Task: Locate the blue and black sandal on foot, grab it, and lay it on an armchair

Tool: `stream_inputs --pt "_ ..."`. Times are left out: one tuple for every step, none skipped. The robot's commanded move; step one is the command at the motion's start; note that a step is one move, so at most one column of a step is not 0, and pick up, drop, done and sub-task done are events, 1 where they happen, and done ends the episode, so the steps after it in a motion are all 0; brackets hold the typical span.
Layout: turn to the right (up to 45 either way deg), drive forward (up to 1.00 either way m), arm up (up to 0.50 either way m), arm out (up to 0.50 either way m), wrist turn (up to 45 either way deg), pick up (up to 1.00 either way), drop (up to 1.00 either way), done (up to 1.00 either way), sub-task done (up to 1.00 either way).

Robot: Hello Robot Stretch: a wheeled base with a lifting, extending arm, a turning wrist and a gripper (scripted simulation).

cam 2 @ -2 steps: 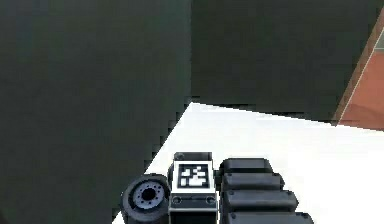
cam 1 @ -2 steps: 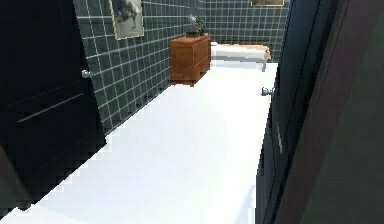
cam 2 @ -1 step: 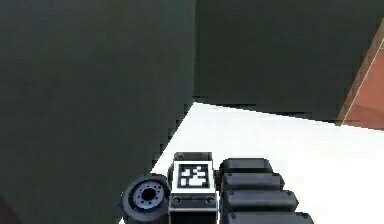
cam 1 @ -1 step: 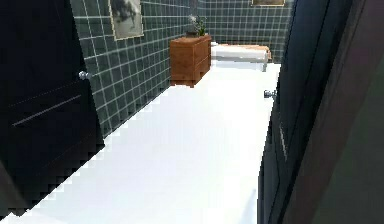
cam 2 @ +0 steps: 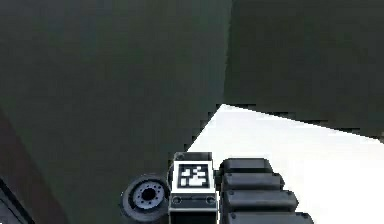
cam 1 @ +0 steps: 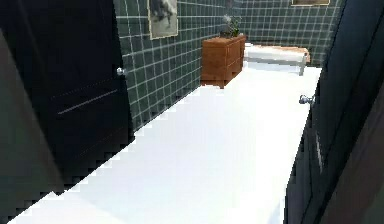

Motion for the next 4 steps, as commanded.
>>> stream_inputs --pt "0.0 1.0 0.0 0.0 0.0 0.0 0.0 0.0 0.0" --pt "0.0 0.55 0.0 0.0 0.0 0.0 0.0 0.0 0.0" --pt "45.0 0.0 0.0 0.0 0.0 0.0 0.0 0.0 0.0" --pt "15.0 0.0 0.0 0.0 0.0 0.0 0.0 0.0 0.0"
